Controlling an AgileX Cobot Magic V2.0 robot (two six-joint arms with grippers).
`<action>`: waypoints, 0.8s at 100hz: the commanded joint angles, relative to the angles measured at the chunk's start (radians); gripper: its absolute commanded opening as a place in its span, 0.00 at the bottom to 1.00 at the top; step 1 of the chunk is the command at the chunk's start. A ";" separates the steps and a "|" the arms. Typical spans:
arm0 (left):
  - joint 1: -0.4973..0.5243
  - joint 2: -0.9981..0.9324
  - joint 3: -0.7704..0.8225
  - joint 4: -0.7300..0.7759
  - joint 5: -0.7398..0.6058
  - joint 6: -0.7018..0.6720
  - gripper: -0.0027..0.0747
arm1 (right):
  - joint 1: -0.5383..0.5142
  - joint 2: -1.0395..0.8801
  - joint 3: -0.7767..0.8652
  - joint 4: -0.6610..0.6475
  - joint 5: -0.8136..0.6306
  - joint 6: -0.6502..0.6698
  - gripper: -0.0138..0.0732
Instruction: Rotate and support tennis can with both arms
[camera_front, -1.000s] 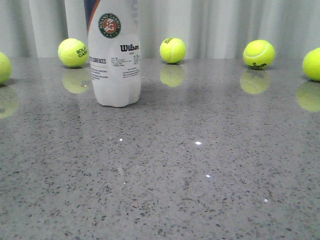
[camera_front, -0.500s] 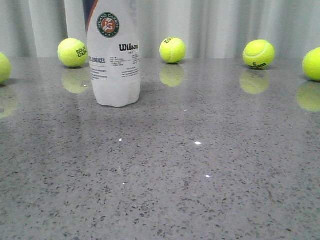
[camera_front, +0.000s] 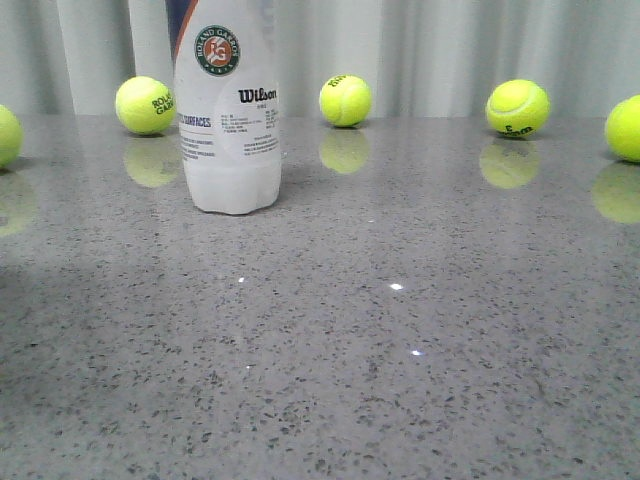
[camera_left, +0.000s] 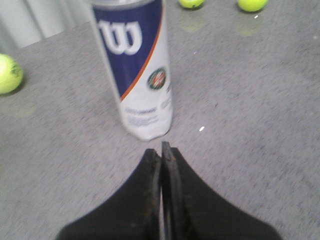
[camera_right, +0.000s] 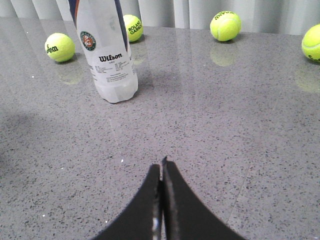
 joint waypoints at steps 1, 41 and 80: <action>0.025 -0.094 0.038 0.023 -0.060 -0.015 0.01 | -0.006 0.010 -0.024 -0.001 -0.072 -0.007 0.09; 0.260 -0.278 0.193 0.090 -0.142 -0.017 0.01 | -0.006 0.010 -0.024 -0.001 -0.072 -0.007 0.09; 0.544 -0.488 0.488 0.086 -0.499 -0.126 0.01 | -0.006 0.010 -0.024 -0.001 -0.072 -0.007 0.09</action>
